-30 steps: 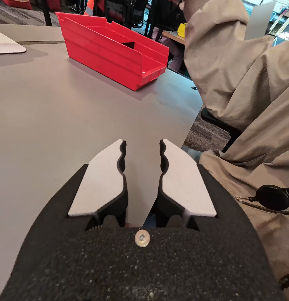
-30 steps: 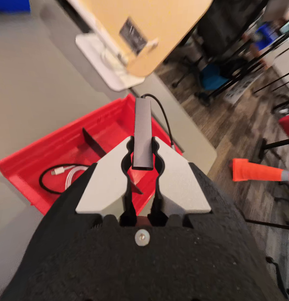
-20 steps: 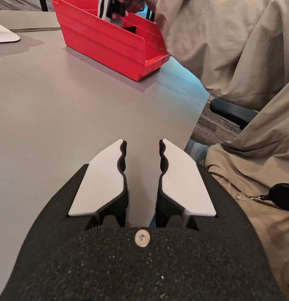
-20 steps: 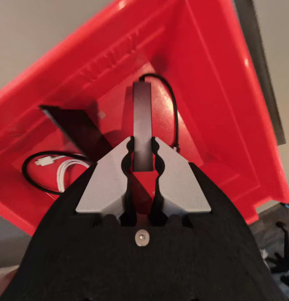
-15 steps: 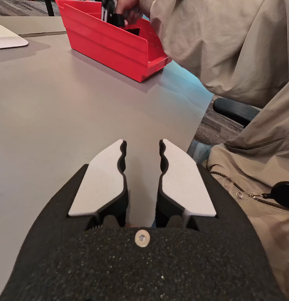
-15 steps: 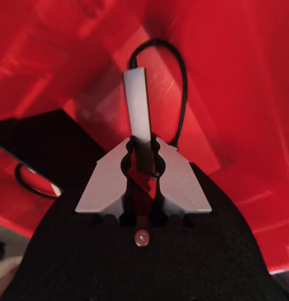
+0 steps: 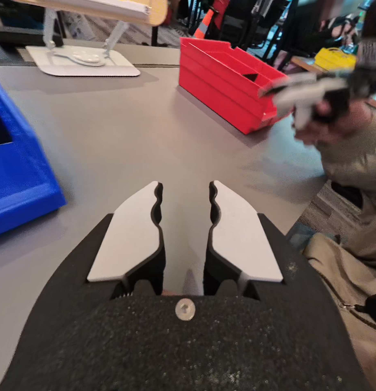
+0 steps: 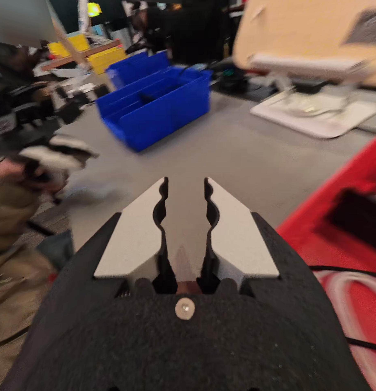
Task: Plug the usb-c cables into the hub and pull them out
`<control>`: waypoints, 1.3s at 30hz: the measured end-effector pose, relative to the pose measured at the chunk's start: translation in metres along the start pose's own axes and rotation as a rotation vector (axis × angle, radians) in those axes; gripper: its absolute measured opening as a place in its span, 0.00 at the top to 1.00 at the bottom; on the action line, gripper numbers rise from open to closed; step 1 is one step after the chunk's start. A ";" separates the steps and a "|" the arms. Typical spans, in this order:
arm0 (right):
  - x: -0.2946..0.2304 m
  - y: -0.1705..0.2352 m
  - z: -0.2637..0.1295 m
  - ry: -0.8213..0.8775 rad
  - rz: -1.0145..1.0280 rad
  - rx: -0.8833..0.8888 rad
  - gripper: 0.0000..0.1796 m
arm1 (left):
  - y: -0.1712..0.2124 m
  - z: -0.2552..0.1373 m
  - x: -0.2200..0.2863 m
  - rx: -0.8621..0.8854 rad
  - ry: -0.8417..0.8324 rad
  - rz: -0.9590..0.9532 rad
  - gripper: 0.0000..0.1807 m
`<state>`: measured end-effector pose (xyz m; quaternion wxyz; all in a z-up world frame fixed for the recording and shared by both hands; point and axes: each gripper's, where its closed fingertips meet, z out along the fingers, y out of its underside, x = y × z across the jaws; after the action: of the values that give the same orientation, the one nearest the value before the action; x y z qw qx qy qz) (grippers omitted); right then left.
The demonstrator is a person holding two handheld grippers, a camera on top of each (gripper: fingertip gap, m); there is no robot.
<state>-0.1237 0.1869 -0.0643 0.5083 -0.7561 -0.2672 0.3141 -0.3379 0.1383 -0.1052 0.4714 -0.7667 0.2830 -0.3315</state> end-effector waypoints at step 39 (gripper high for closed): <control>-0.079 0.085 0.040 -0.235 -0.019 -0.102 0.79 | -0.037 0.097 -0.355 -1.151 0.109 1.164 0.85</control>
<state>-0.1990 0.1249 -0.1390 0.4371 -0.7364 -0.3476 0.3818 -0.4784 0.4696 -0.1897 0.0862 -0.6016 0.7839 0.1267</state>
